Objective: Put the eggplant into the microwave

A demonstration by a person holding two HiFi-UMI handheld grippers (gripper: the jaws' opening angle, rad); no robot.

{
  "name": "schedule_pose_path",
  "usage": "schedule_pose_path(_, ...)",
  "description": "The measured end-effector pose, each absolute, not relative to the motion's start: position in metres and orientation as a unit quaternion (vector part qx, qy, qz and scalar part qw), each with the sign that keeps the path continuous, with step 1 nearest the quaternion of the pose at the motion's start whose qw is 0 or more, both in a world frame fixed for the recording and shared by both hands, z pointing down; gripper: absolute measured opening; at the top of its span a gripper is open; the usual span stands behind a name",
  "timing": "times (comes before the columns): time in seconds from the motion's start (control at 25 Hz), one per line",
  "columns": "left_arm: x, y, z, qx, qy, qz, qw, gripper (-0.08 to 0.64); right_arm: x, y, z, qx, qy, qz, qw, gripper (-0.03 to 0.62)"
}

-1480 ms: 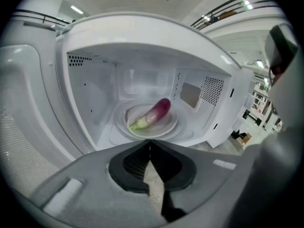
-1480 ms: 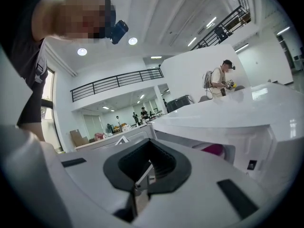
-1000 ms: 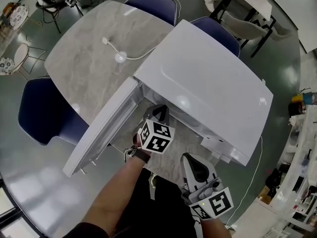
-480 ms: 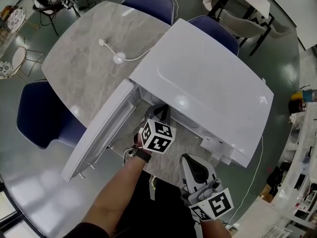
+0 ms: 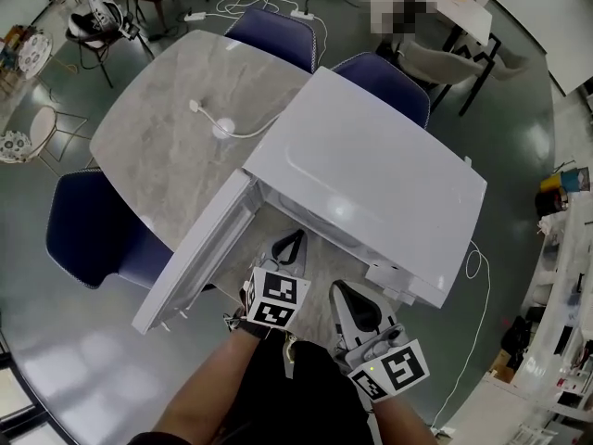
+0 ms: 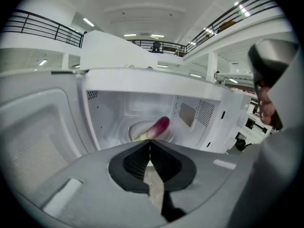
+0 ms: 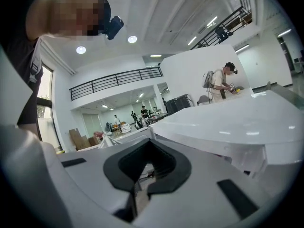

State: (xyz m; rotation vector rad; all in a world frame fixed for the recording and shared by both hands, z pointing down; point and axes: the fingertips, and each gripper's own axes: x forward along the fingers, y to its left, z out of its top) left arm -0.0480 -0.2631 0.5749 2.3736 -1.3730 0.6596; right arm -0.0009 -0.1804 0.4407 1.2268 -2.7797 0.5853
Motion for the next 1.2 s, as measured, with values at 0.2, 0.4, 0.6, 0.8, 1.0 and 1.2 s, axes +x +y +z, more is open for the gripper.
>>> schedule_pose_path(0.2,-0.044,-0.237,0.516,0.843,-0.478,0.194,0.152,0.009,-0.001,-0.18,0.417,0.4,-0.898,0.181,0.021,0.002)
schedule_pose_path(0.4,-0.04,-0.212,0.453,0.85,-0.482,0.165,0.132,0.009,0.004,-0.177,0.389,0.399,-0.902,0.162,0.019,0.002)
schedule_pose_path(0.6,-0.033,-0.182,0.403,0.852,-0.491,0.135,0.122,0.009,0.009,-0.169,0.364,0.396,-0.907,0.144,0.016,0.002)
schedule_pose_path(0.8,-0.031,-0.164,0.369,0.847,-0.505,0.119,0.114,0.009,0.016,-0.162,0.346,0.401,-0.906,0.136,0.015,0.002)
schedule_pose_path(1.0,-0.02,-0.158,0.347,0.846,-0.514,0.112,0.093,0.009,0.028,-0.159,0.333,0.405,-0.906,0.123,0.021,0.002)
schedule_pose_path(1.2,-0.01,-0.149,0.334,0.848,-0.512,0.11,0.077,0.009,0.03,-0.152,0.325,0.401,-0.909,0.108,0.032,0.002)
